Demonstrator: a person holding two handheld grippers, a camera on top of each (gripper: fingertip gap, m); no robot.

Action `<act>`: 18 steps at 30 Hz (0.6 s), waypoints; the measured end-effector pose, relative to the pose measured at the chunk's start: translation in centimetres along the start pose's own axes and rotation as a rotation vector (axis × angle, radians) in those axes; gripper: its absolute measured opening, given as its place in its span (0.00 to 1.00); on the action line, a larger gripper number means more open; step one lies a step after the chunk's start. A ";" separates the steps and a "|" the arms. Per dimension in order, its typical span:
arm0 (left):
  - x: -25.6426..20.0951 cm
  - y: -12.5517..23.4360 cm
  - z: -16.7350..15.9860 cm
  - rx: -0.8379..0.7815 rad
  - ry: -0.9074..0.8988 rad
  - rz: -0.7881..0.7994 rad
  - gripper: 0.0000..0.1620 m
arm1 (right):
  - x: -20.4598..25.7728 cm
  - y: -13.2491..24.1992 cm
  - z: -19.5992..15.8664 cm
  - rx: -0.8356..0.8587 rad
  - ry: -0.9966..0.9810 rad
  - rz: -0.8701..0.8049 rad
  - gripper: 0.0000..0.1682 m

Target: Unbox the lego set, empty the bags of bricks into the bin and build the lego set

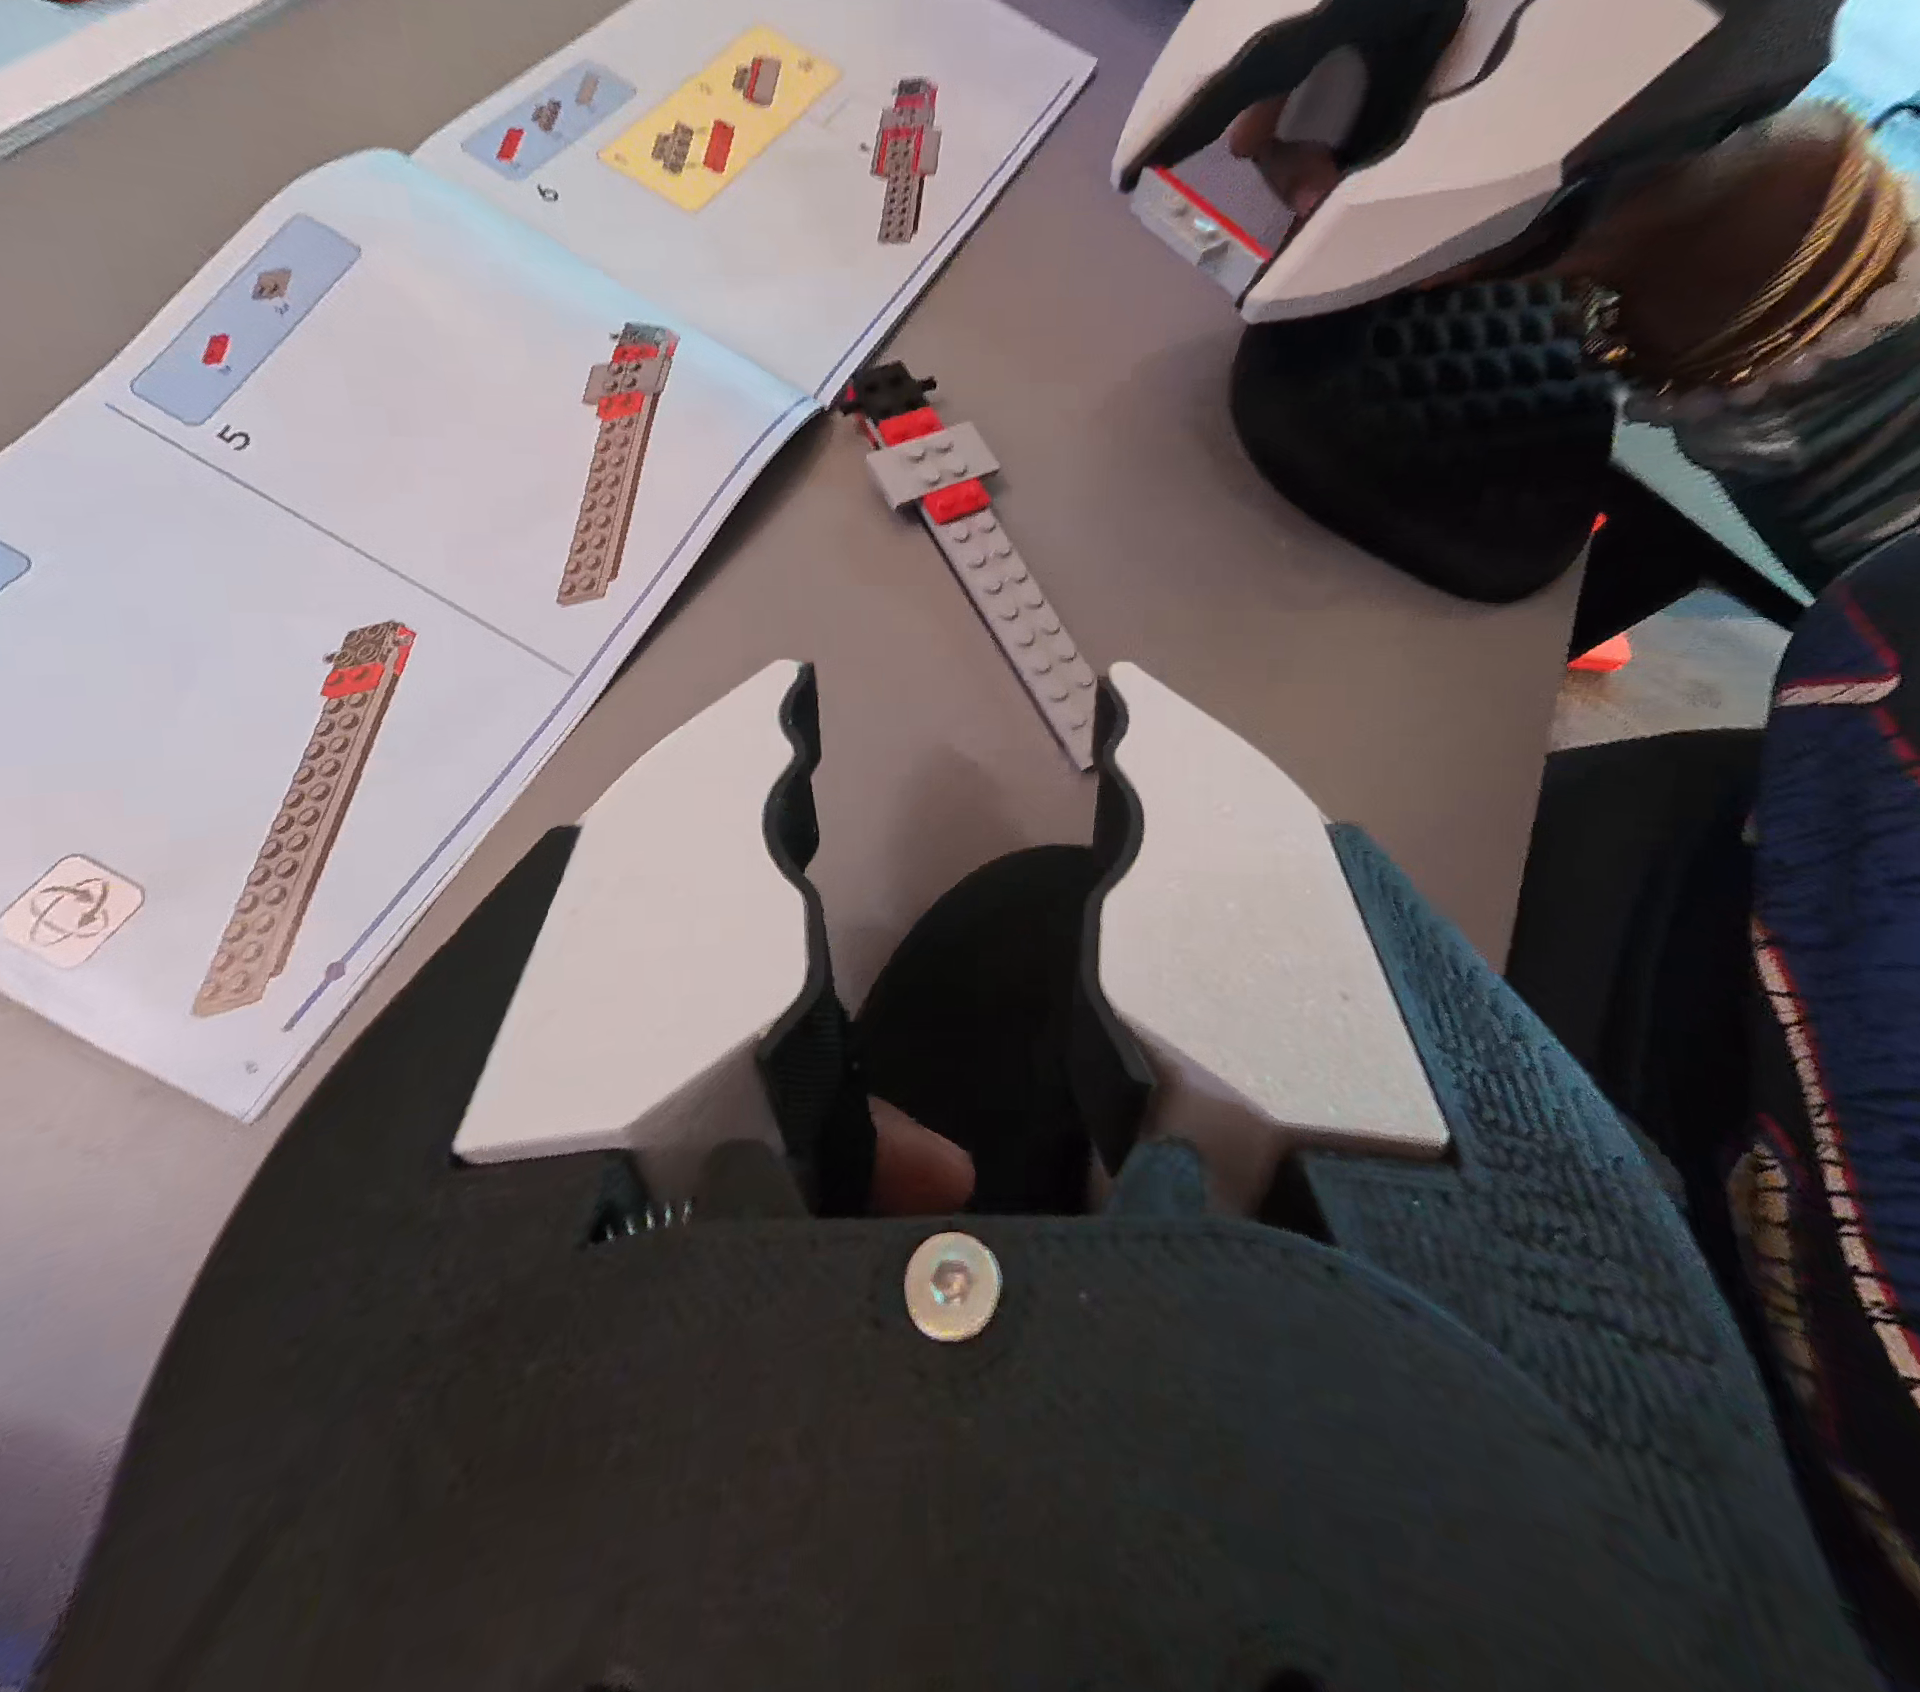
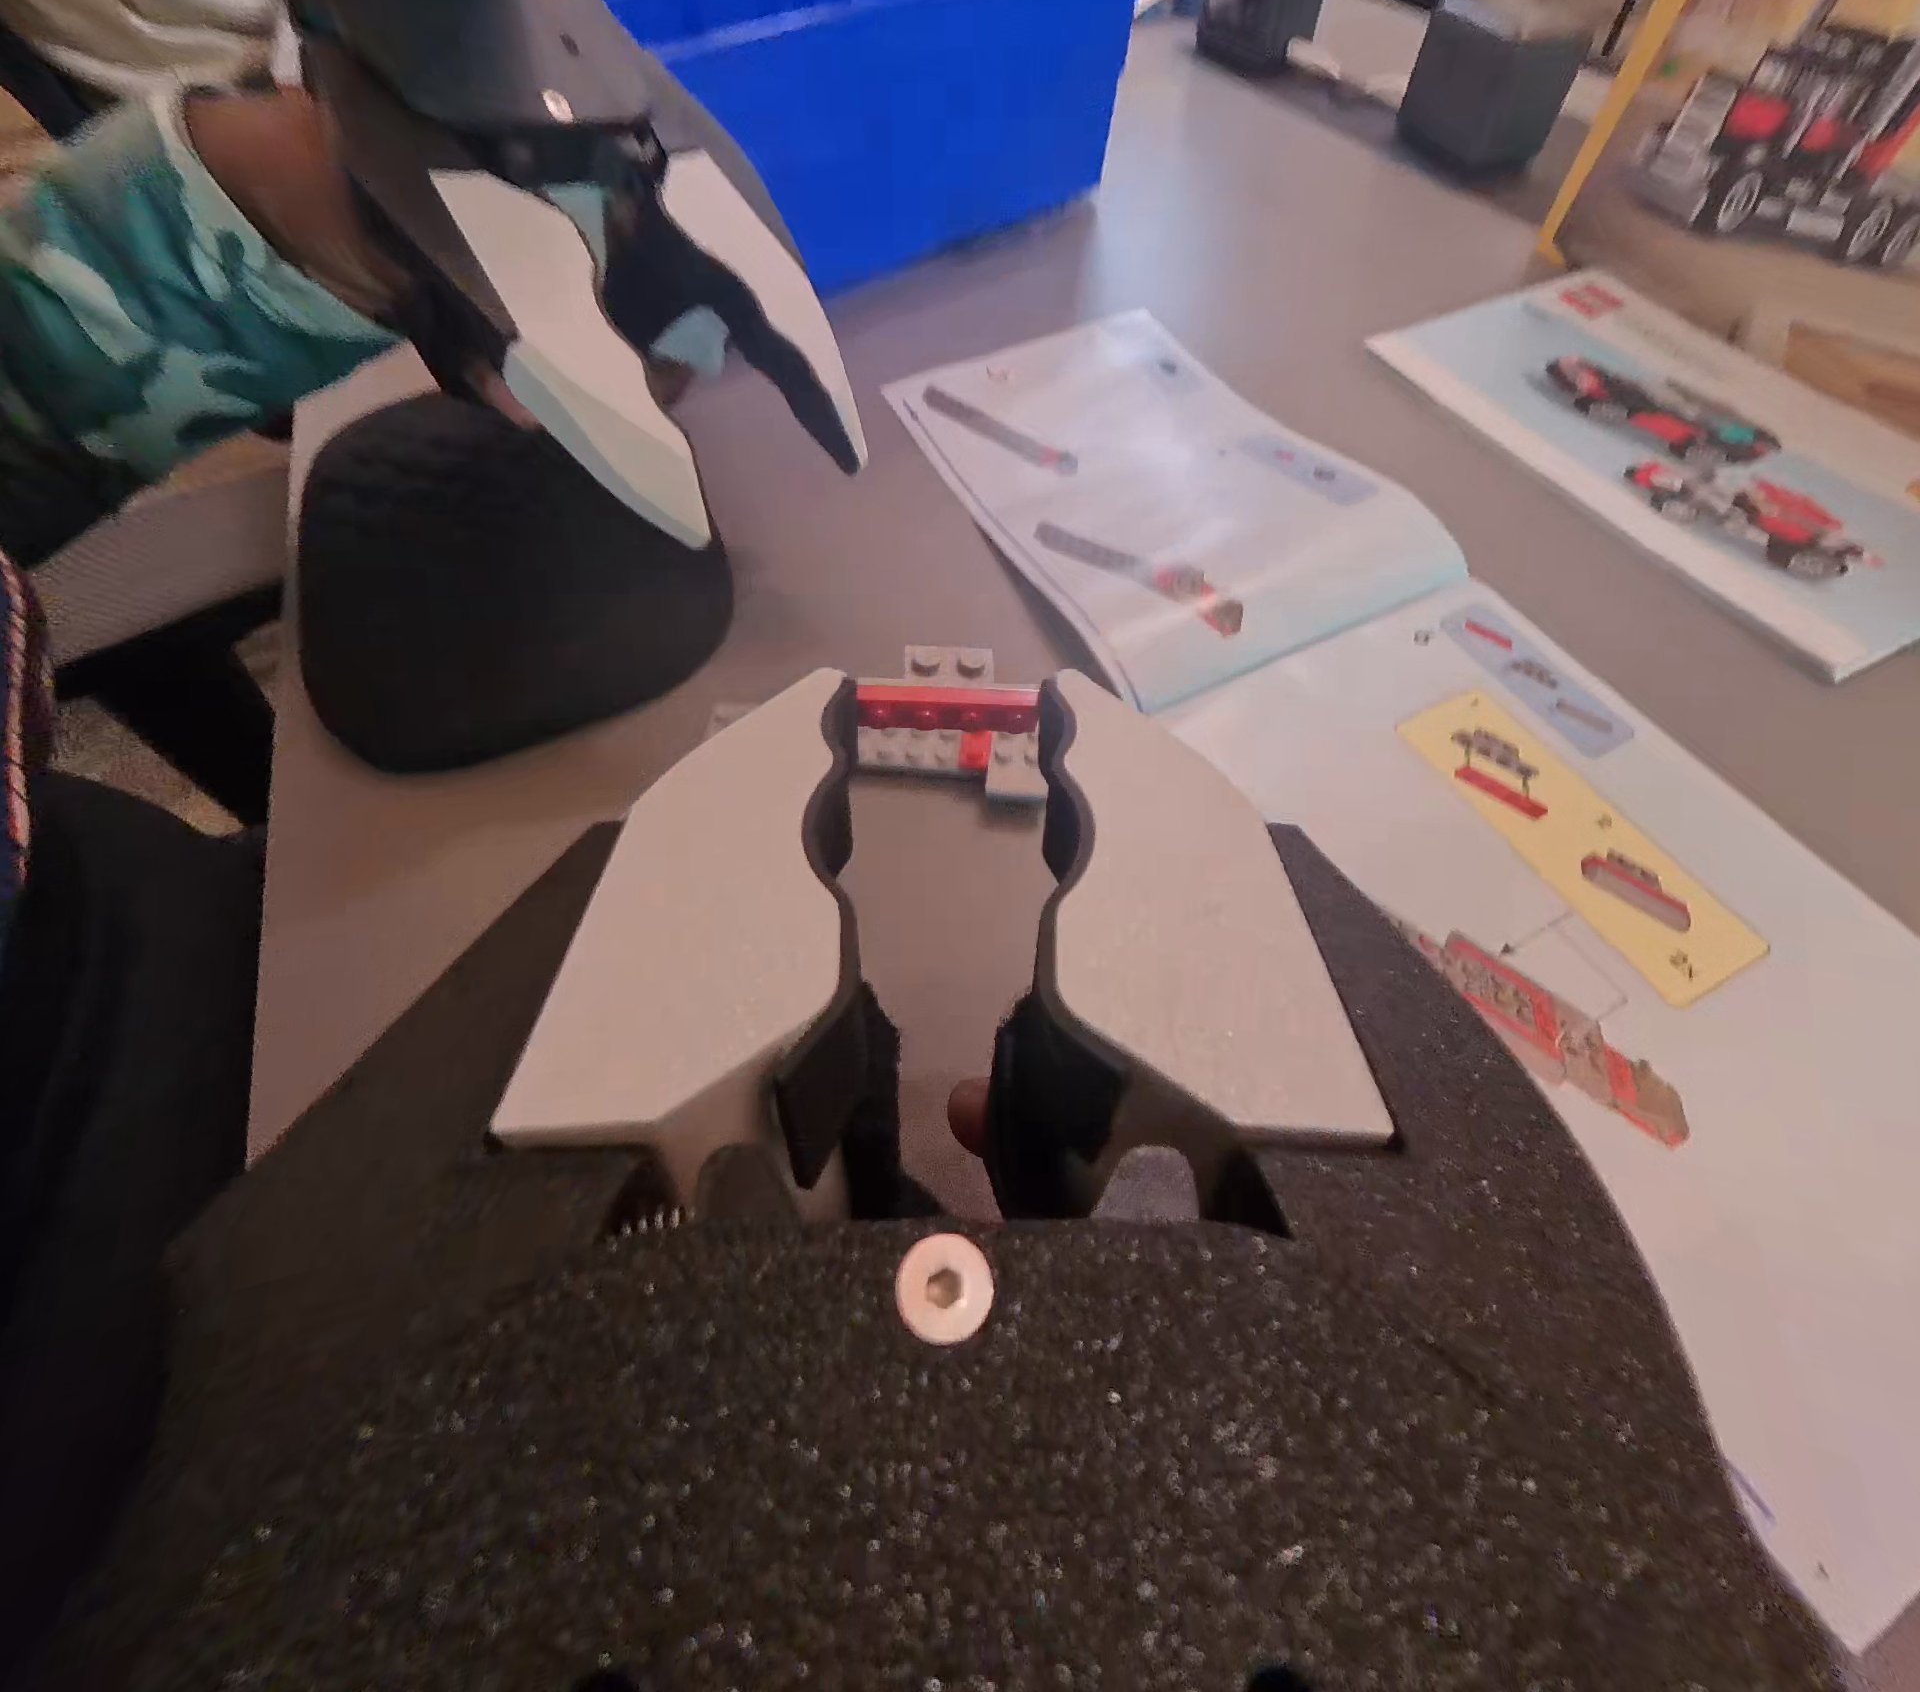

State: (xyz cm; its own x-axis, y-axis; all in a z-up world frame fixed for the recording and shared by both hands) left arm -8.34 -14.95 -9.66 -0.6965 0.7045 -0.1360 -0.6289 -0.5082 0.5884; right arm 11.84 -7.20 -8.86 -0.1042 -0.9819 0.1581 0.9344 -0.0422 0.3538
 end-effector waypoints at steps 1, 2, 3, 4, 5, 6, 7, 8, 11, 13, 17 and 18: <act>0.1 0.0 -0.1 0.013 -0.004 0.000 0.32 | 0.0 -0.1 -0.2 0.041 0.001 -0.006 0.20; 0.2 0.0 -0.2 0.022 -0.001 -0.006 0.33 | 0.0 -0.2 -0.4 0.079 0.007 -0.009 0.20; 0.2 -0.1 -0.3 0.028 0.007 -0.016 0.33 | 0.1 -0.3 -0.6 0.114 0.015 -0.014 0.20; 0.3 -0.1 -0.4 0.033 0.020 -0.029 0.34 | 0.1 -0.4 -0.8 0.151 0.021 -0.020 0.20; 0.4 -0.2 -0.5 0.038 0.035 -0.042 0.34 | 0.2 -0.6 -1.0 0.191 0.024 -0.027 0.20; 0.4 -0.3 -0.6 0.042 0.047 -0.054 0.35 | 0.2 -0.7 -1.2 0.229 0.029 -0.033 0.20; 0.4 -0.5 -0.7 0.044 0.055 -0.061 0.35 | 0.2 -0.8 -1.3 0.262 0.035 -0.036 0.20; 0.4 -0.6 -0.7 0.045 0.061 -0.059 0.36 | 0.3 -1.0 -1.5 0.296 0.037 -0.037 0.20; 0.6 -0.9 -0.8 0.052 0.068 -0.025 0.39 | 0.3 -1.5 -2.1 0.385 0.043 -0.035 0.20; 0.4 -1.0 -0.8 0.061 0.070 -0.036 0.40 | 0.2 -1.9 -2.4 0.420 0.041 -0.026 0.20; -0.4 -1.6 -1.2 0.090 0.083 -0.088 0.40 | 0.2 -2.3 -2.7 0.461 0.024 -0.029 0.20; -0.7 -1.8 -1.3 0.102 0.086 -0.104 0.40 | 0.1 -2.3 -2.8 0.466 0.021 -0.031 0.20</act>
State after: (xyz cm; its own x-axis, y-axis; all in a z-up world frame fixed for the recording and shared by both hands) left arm -7.21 -15.16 -11.68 -0.6597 0.7031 -0.2655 -0.6636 -0.3791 0.6449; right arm 10.61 -7.76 -12.20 -0.1176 -0.9853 0.1239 0.6774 0.0116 0.7355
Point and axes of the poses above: each gripper's, where its closed fingertips meet, y back along the fingers, z out of its top, x = y × z across the jaws, the point moved 8 cm from there along y, back along the fingers, and after that the axes turned 7 degrees about -y, right-handed, at the moved point
